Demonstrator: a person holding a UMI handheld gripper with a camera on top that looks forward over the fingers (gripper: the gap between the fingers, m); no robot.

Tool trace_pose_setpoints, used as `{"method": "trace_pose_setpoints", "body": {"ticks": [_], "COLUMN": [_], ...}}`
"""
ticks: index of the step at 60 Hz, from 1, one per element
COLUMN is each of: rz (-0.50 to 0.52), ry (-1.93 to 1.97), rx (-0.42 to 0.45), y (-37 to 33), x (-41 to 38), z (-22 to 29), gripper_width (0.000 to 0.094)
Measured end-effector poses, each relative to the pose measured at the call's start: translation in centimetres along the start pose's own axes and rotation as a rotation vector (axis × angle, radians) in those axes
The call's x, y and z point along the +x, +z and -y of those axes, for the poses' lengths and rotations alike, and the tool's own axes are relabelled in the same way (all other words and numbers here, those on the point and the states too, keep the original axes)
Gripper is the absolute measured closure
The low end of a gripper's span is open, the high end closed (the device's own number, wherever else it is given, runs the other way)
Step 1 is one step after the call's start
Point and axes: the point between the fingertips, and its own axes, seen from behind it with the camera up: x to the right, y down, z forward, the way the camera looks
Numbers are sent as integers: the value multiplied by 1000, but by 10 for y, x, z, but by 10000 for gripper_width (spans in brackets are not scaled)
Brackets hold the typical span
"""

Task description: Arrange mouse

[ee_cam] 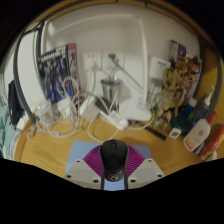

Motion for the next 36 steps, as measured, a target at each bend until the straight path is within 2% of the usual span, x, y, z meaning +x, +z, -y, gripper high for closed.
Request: {"method": "trace_pose_setpoints", "body": {"ticks": [9, 10, 11, 14, 21, 27, 28, 30, 36], "rz": [4, 5, 8, 8, 15, 19, 16, 4, -32], "ry": [-6, -7, 2, 19, 31, 42, 46, 53, 44], "rx": [-102, -115, -98, -98, -110, -129, -133, -137, -122], "y": [28, 30, 29, 29, 30, 29, 27, 23, -2], "x": [-5, -5, -6, -5, -6, -6, -5, -3, 0], "z": [-61, -67, -64, -65, -66, -69, -69, -69, -56], "gripper_width": [679, 615, 670, 664, 530, 454, 357, 307, 256]}}
